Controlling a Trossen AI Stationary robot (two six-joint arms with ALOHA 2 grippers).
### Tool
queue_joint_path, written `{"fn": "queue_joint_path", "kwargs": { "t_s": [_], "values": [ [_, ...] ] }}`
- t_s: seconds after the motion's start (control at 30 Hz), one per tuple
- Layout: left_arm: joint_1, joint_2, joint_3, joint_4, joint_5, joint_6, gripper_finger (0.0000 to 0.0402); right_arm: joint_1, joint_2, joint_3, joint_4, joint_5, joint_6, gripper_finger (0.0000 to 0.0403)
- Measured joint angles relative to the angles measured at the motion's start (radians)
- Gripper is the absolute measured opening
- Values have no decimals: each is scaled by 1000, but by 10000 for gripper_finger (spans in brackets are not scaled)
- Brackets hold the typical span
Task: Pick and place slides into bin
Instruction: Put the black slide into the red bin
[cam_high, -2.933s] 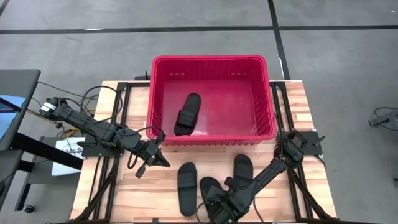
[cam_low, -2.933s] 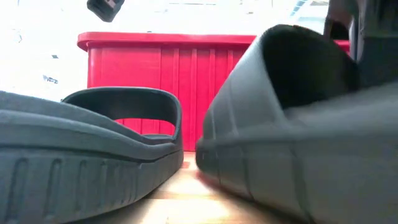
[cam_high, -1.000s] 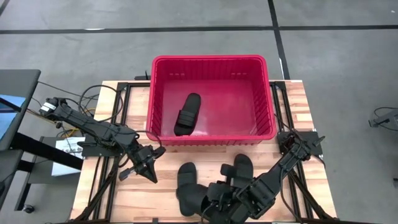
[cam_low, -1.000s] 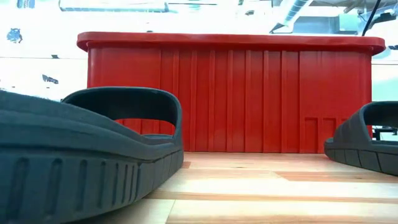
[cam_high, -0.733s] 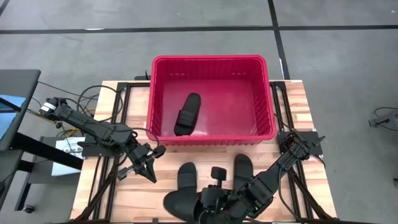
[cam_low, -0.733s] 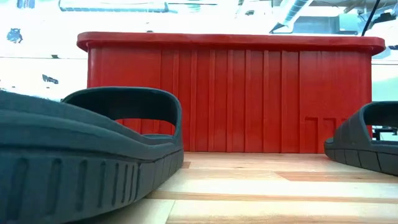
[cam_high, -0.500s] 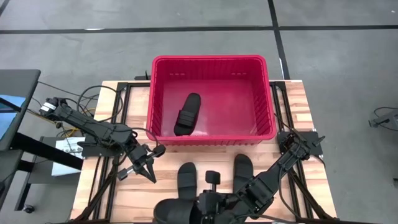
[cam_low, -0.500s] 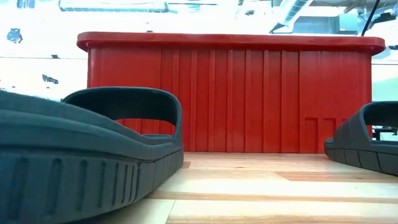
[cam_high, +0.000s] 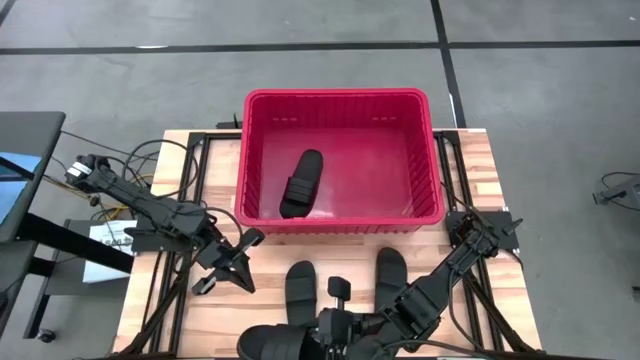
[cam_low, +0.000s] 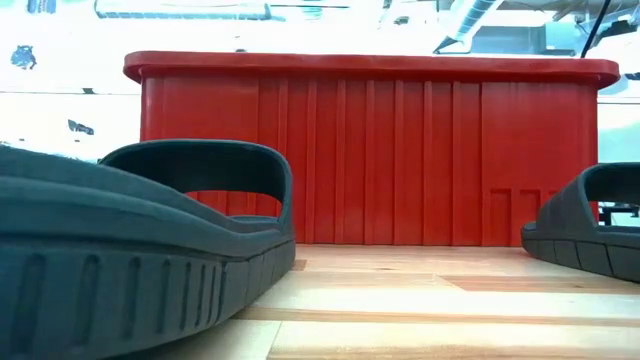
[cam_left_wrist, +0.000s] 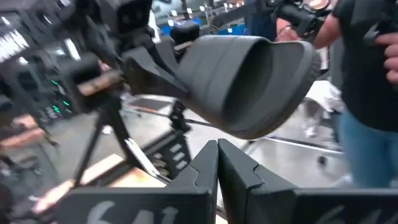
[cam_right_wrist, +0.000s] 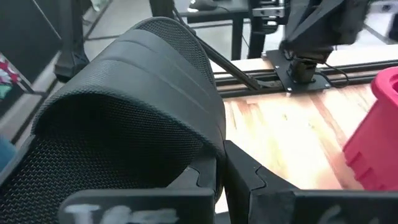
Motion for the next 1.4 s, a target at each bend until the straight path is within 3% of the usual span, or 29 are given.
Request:
{"fn": "queue_joint_path", "kwargs": {
  "t_s": [0.3,0.7,0.97,1.1,1.4],
  "values": [
    [-2,0,62,-47,-3,75,0,8,0,0,76,23,1,0],
    [-2,0,63,-151,54,10,0,-32,0,0,-118,67,134,0],
    [-1,0,63,-200,8,-5,3,-36,0,0,-122,67,136,0],
    [-1,0,63,-224,8,-8,28,-28,0,0,-128,68,145,0],
    [-1,0,62,-245,-20,1,129,-21,1,0,-185,79,183,0]
  ]
}}
